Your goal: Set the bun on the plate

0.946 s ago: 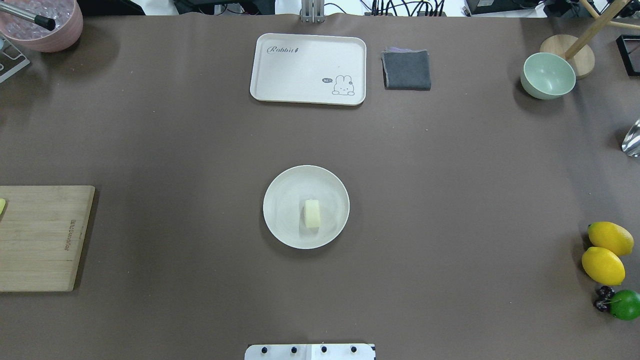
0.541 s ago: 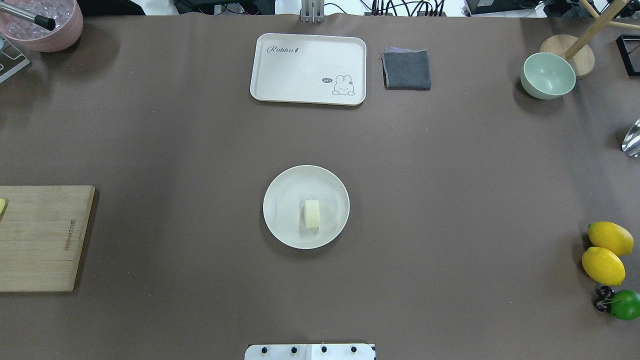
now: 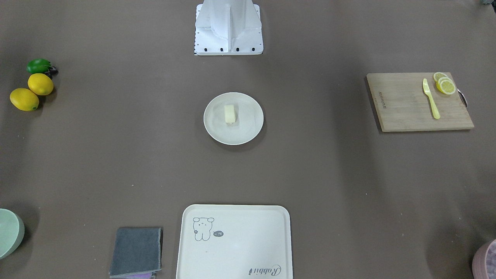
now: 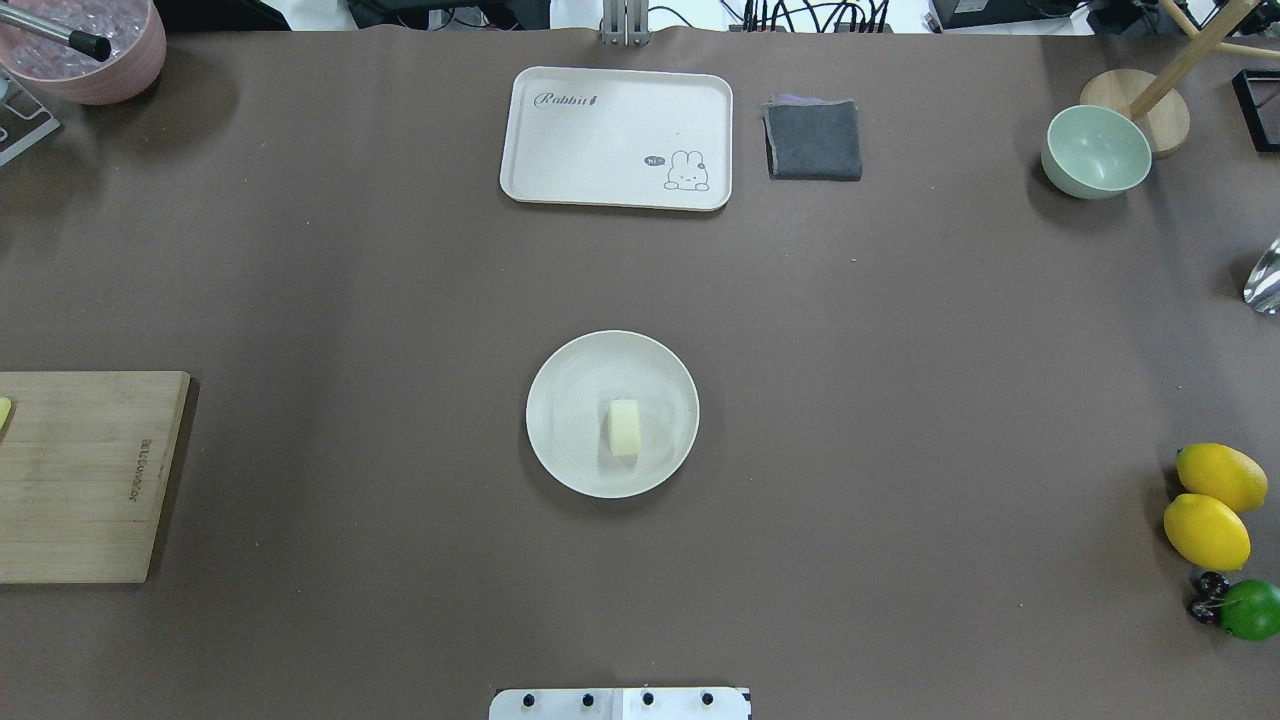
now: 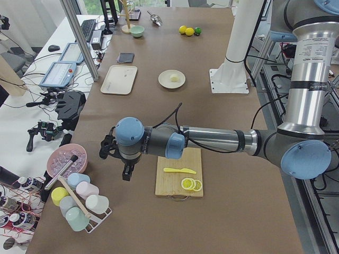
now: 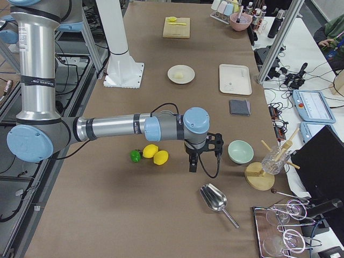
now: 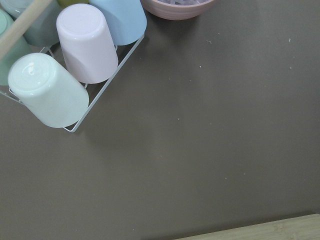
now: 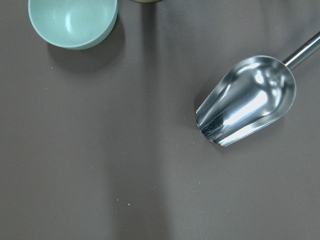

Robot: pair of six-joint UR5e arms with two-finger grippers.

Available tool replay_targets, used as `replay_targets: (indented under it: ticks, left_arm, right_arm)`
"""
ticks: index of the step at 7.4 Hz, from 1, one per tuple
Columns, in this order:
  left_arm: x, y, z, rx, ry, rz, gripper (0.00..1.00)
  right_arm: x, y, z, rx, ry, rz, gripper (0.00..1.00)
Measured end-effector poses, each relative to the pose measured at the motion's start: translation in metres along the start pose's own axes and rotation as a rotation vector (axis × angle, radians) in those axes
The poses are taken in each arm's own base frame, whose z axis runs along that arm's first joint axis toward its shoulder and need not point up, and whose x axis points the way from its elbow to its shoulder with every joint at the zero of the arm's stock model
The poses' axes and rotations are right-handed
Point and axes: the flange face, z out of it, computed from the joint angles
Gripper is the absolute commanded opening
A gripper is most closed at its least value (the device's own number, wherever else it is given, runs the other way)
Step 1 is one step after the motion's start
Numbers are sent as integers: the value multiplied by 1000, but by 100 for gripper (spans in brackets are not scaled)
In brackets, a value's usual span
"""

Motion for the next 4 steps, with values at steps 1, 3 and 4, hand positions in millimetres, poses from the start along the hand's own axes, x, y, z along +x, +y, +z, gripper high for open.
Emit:
replay_targets:
  ticks: [1,3,4]
  left_arm:
    - [0,0,0,0,-1,-1,98]
    - [-1,0,0,-1,-3,-2,98]
    - [-1,-1,0,0,-13,0,98]
  right_arm:
    - [0,0,0,0,2,1,100]
    - [1,0,0,1,2,1,100]
    - [1,1,-1,2,1,1,100]
